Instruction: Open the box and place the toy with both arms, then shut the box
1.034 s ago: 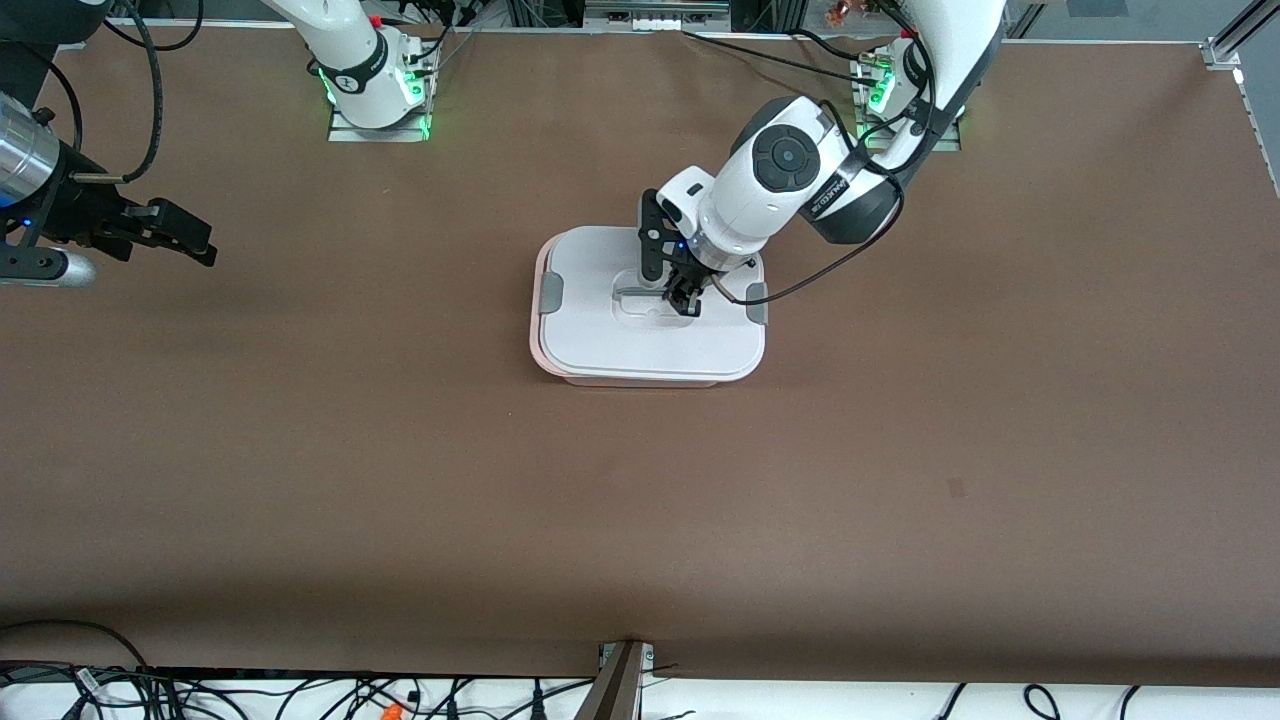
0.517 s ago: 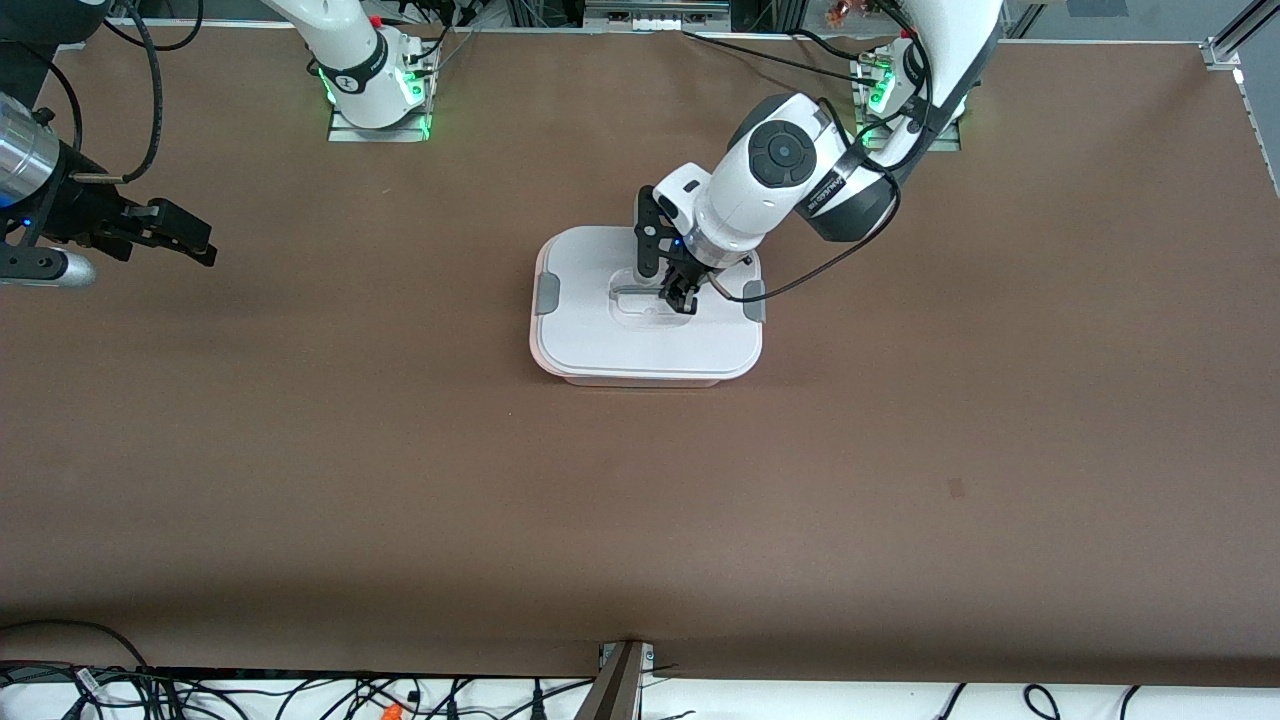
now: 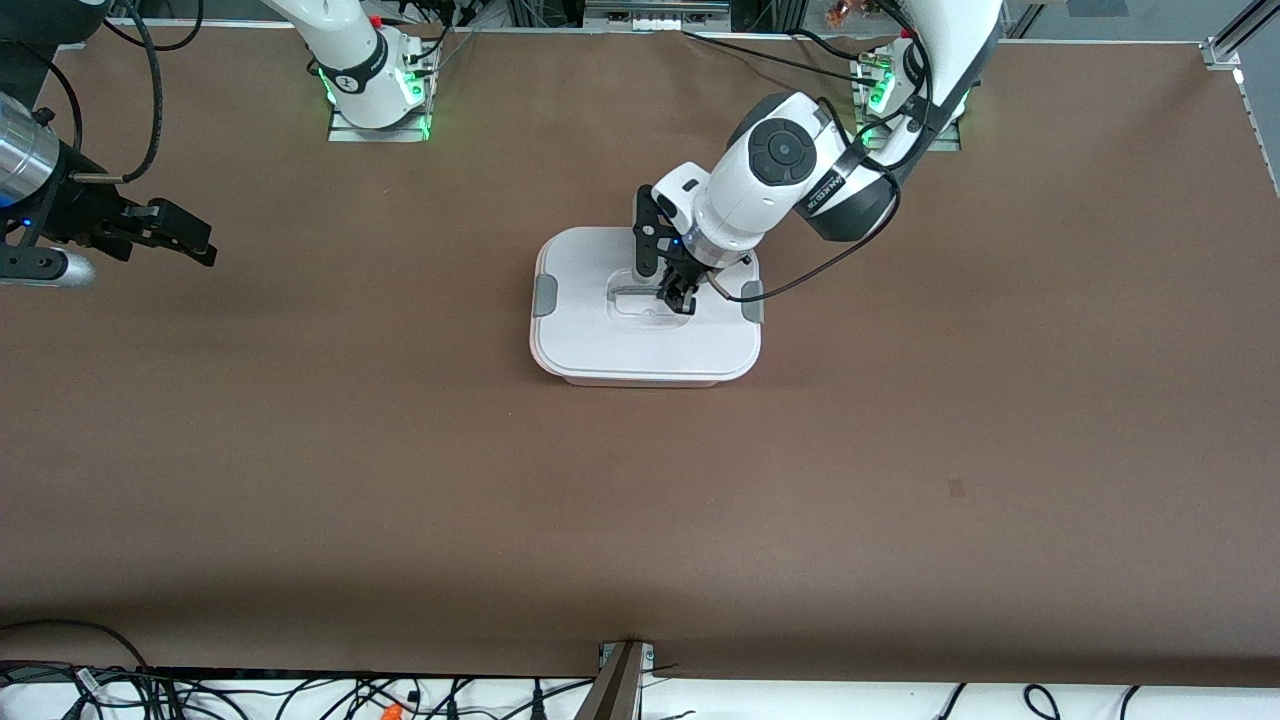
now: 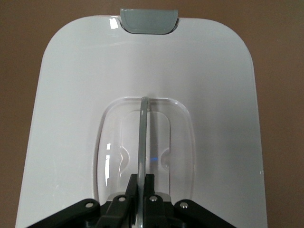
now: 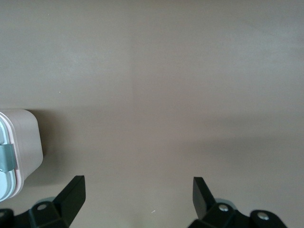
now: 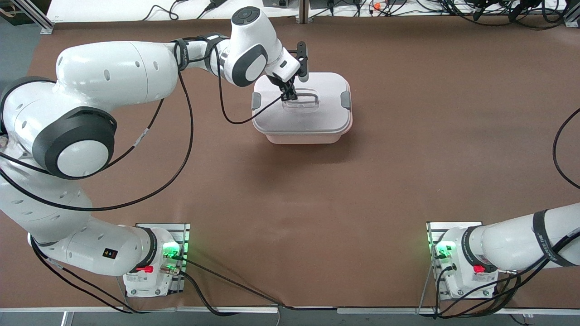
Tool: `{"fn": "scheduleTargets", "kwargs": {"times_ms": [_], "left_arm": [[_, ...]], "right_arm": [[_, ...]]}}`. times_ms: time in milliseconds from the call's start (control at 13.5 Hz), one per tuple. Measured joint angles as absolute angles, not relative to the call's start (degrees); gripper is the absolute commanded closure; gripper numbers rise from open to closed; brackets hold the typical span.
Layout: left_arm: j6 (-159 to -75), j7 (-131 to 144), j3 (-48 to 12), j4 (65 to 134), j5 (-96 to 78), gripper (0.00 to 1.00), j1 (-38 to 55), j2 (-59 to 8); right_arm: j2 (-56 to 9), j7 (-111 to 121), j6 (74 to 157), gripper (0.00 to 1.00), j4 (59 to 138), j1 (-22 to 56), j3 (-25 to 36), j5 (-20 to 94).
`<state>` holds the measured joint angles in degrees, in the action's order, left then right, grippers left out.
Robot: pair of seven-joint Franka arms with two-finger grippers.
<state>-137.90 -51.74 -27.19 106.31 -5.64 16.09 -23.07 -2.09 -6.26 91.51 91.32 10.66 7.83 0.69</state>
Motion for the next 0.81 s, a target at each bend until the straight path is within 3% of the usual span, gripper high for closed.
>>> {"fn": "scheduleTargets", "kwargs": {"times_ms": [812], "left_arm": [[-139.12,-51.03,-27.14,106.43,-5.49,1.0,17.1,-23.77]], "right_arm": [[-2.09,-6.26,91.51,0.0,91.32,10.66,7.83,0.69]]}}
